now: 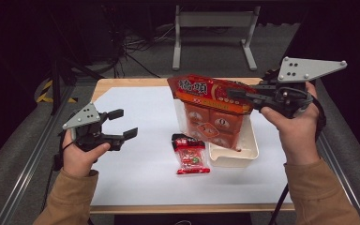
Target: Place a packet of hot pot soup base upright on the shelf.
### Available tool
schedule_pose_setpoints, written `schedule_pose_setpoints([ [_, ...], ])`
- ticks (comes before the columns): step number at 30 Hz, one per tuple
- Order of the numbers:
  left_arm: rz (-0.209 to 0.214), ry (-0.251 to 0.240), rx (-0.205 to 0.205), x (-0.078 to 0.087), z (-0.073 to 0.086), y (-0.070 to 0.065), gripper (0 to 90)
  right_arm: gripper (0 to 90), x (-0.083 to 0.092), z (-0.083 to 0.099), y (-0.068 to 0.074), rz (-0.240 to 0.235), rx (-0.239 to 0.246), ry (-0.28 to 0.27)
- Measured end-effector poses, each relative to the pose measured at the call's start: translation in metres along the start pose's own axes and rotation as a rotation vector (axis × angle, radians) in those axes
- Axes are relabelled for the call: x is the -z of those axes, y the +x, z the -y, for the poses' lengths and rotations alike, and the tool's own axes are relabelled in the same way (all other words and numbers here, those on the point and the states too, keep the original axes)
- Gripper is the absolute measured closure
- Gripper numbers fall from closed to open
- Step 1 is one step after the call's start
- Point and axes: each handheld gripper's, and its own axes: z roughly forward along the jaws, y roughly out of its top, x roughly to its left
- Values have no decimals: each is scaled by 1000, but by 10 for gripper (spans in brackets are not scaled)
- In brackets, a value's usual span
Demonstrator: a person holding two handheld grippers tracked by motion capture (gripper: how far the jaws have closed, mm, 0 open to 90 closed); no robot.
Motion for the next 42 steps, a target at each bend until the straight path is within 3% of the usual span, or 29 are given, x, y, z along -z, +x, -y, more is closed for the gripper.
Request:
schedule_pose_setpoints([
  [15, -20, 18, 32, -3, 8, 11, 180, 899, 10, 11, -19, 83, -29, 7],
  [20, -28, 35, 60, -5, 11, 14, 183, 899, 12, 15, -22, 112, -27, 5],
  [42, -27, 70, 74, -12, 16, 18, 167, 899, 17, 46, -40, 203, -75, 16],
])
